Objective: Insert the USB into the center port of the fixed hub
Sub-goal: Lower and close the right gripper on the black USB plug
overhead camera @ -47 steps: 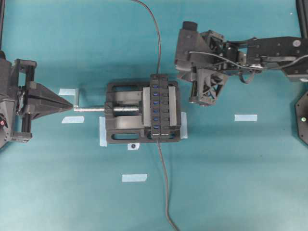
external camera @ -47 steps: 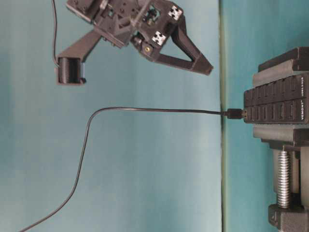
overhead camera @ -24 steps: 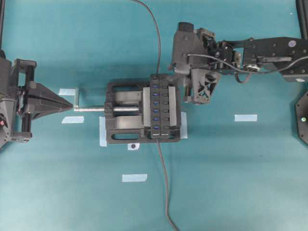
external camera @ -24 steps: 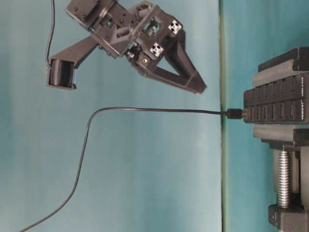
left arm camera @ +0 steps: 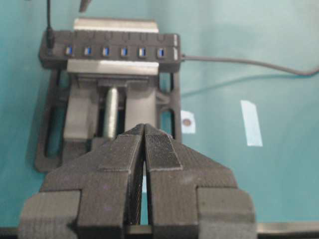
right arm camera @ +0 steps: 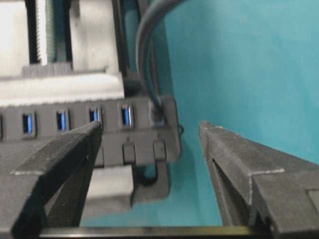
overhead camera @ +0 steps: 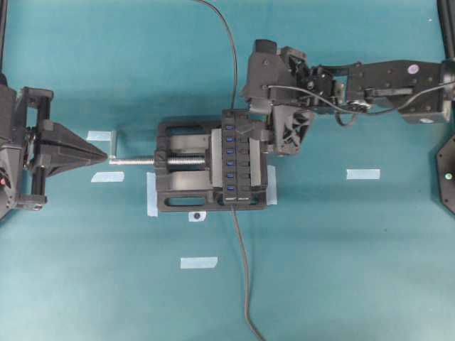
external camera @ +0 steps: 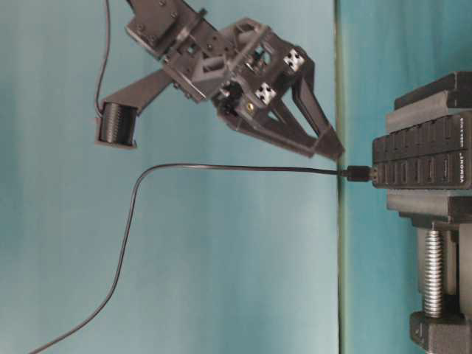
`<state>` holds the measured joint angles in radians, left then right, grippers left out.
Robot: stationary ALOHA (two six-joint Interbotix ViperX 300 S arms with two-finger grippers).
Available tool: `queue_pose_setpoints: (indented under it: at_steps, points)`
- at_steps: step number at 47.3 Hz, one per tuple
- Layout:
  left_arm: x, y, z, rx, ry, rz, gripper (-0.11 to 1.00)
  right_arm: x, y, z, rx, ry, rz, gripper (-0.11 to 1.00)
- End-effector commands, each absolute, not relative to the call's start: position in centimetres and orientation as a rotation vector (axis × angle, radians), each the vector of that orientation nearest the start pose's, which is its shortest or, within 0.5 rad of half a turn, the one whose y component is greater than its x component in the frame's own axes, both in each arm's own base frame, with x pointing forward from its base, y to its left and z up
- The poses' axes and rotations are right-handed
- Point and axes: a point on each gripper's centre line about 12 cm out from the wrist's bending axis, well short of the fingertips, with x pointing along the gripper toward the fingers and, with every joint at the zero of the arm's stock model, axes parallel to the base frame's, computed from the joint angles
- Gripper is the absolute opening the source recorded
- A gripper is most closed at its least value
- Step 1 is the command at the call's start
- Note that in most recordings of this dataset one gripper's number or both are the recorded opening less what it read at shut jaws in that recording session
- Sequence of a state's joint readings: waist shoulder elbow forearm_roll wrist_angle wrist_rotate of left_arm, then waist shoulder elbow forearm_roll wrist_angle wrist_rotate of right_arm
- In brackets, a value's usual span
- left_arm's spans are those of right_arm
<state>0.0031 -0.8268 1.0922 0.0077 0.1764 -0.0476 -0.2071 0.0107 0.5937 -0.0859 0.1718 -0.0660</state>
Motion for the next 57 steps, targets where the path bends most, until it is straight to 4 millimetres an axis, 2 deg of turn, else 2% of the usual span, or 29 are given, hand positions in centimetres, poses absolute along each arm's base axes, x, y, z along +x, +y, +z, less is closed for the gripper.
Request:
queue_pose_setpoints:
  at_steps: [1,10,22,42,50,57]
  points:
    - [21.8,0.1,25.4,-0.041,0.417,0.013,0.01,39.1,-8.5,18.0,-0.081,0.752,-0.152,0.80]
    - [21.5,0.1,25.6,-0.043,0.414,0.013,0.01,39.8,-8.7,16.9,-0.081,0.744,-0.152,0.80]
    - [21.3,0.1,25.5,-0.042,0.428,0.015,0.01,40.6,-9.4,16.9,-0.083,0.711,-0.163,0.79]
    - [21.2,0.1,25.4,-0.044,0.439,0.014,0.01,40.6,-9.6,16.4,-0.079,0.720,-0.167,0.75]
    - [21.2,0.1,25.3,-0.043,0.440,0.015,0.01,40.6,-9.6,16.4,-0.078,0.722,-0.167,0.60]
    - [21.2,0.1,25.3,-0.043,0.440,0.015,0.01,40.6,-9.5,16.3,-0.075,0.726,-0.165,0.40]
